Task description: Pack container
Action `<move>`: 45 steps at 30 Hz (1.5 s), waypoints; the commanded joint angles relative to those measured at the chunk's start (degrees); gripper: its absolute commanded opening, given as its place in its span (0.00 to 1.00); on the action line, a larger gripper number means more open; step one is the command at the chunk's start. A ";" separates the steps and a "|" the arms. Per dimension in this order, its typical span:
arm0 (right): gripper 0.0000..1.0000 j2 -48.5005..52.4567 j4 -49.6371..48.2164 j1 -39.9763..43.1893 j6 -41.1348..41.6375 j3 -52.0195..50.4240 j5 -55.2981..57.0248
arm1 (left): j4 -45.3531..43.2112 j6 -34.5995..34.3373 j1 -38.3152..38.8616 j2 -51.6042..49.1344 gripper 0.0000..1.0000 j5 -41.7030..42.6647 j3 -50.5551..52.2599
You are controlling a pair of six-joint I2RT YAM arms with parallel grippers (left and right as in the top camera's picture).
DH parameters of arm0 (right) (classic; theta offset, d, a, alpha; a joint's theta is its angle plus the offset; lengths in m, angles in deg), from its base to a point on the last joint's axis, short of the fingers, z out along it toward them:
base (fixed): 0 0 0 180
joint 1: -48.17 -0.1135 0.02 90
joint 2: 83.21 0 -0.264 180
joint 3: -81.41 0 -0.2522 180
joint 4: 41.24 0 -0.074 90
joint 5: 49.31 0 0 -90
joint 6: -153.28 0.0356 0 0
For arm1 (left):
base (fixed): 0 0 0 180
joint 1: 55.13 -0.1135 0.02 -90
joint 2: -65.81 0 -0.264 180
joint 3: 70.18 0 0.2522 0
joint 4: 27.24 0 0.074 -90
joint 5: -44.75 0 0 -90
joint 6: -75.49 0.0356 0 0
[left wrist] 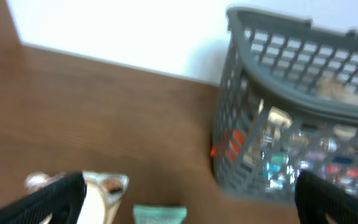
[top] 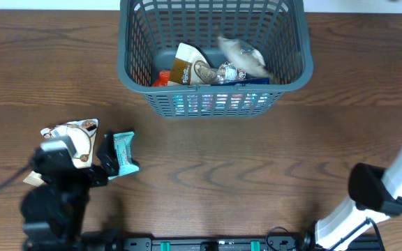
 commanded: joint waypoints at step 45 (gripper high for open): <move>0.99 6.86 9.20 8.33 9.11 -21.51 -1.60 | 5.95 1.77 0.24 -62.62 0.99 -1.90 -4.79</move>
